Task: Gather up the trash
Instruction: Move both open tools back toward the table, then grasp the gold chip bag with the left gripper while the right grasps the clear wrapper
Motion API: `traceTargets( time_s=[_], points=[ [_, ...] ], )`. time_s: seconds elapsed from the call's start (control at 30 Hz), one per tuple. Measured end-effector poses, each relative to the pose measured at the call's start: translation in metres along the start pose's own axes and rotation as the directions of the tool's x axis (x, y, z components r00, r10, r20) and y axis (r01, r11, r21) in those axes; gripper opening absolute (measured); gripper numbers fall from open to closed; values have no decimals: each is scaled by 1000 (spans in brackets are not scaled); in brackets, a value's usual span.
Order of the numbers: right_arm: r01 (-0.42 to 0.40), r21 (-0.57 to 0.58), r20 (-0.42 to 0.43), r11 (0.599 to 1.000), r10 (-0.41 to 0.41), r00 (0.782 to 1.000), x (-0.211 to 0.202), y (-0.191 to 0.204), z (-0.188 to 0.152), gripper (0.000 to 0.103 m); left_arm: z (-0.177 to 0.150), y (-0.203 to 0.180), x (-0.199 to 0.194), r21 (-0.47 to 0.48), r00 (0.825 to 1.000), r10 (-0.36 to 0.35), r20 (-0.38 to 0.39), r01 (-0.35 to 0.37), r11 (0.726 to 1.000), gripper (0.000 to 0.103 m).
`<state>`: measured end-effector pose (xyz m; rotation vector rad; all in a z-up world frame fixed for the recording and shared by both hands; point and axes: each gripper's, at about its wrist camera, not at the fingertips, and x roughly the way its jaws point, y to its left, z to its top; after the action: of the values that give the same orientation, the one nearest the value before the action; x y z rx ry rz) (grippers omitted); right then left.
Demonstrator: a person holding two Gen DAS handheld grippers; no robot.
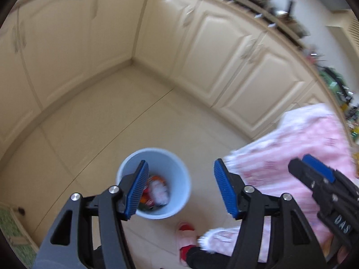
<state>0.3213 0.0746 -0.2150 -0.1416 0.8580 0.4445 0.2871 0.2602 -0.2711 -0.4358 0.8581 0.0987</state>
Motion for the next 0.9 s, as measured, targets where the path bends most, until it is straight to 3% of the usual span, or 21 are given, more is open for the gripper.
traceTargets(
  time_s=[0.13, 0.3, 0.5, 0.73, 0.9],
  points=[
    [35, 37, 117, 999, -39, 992, -73, -30, 7, 54, 4, -61, -48, 97, 995, -82, 60, 76, 992, 60],
    [96, 96, 239, 991, -116, 964, -160, -89, -2, 59, -2, -149, -88, 232, 983, -156, 97, 130, 964, 66],
    [199, 212, 301, 957, -258, 918, -234, -175, -31, 61, -19, -268, -106, 372, 953, -303, 16, 275, 887, 70],
    [318, 391, 273, 864, -439, 856, -283, -295, -70, 62, -46, -399, -96, 448, 904, -406, -129, 419, 790, 72],
    [357, 498, 228, 791, -516, 826, -302, -363, -95, 63, -59, -480, -71, 429, 872, -441, -212, 489, 760, 73]
  ],
)
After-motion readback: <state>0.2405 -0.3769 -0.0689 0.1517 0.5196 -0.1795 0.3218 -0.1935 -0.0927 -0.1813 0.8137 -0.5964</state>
